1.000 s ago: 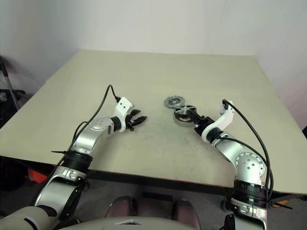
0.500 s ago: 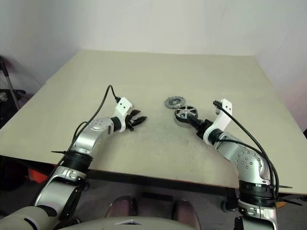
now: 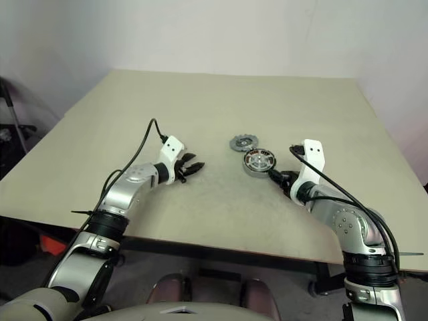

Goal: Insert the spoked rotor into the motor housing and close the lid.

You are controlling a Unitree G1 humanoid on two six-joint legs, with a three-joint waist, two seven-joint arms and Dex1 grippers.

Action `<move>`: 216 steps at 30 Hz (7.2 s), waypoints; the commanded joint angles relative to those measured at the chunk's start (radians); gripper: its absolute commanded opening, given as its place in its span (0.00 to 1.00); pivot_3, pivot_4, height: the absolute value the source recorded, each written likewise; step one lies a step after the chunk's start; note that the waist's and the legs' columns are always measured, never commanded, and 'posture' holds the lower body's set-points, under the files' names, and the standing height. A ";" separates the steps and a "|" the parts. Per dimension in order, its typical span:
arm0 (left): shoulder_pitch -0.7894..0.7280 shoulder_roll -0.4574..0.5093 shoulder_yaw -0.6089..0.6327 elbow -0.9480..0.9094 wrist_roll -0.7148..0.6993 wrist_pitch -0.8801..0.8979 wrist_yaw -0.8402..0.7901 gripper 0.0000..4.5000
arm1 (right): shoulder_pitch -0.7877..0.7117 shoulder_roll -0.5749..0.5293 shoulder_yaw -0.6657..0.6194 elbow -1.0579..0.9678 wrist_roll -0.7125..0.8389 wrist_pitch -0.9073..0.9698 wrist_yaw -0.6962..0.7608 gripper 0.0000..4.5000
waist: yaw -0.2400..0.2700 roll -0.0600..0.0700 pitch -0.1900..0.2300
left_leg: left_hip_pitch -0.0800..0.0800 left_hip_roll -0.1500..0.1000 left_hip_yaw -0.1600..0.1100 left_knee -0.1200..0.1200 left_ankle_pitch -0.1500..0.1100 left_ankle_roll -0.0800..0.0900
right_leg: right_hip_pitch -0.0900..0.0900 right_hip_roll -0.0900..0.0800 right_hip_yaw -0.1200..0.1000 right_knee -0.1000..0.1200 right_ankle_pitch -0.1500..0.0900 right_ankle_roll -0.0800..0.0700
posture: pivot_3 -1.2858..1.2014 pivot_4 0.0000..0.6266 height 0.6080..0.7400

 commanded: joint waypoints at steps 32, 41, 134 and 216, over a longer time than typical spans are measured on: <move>-0.003 -0.007 0.008 -0.024 -0.001 -0.031 -0.008 0.54 | -0.142 -0.154 0.152 -0.217 -0.326 0.024 0.296 0.51 | -0.001 0.000 -0.001 | 0.002 0.002 0.000 0.000 0.006 0.002 | 0.003 0.000 -0.001 0.002 0.002 -0.003 | 0.52 0.00 1.00; 0.011 -0.005 0.008 -0.036 -0.004 -0.029 -0.001 0.54 | -0.166 -0.147 0.146 -0.131 -0.419 -0.081 0.333 0.51 | 0.006 0.000 -0.001 | 0.002 0.001 0.000 0.000 0.006 0.003 | 0.004 -0.003 -0.003 0.002 0.002 -0.003 | 0.52 0.00 1.00; 0.017 -0.001 0.042 -0.121 -0.031 0.009 0.068 0.54 | -0.227 0.033 0.187 0.113 -0.737 -0.321 0.426 0.07 | -0.005 -0.001 -0.002 | 0.004 0.001 0.000 0.001 0.007 0.004 | 0.007 -0.004 -0.007 0.002 0.003 -0.004 | 0.52 0.00 1.00; 0.086 0.002 0.053 -0.197 -0.032 0.038 0.124 0.54 | -0.871 -0.171 0.752 1.275 -1.446 -1.766 0.891 0.16 | -0.034 -0.003 -0.001 | -0.013 0.008 0.001 0.031 -0.003 0.021 | -0.001 -0.006 -0.013 0.015 0.003 -0.006 | 0.52 0.00 1.00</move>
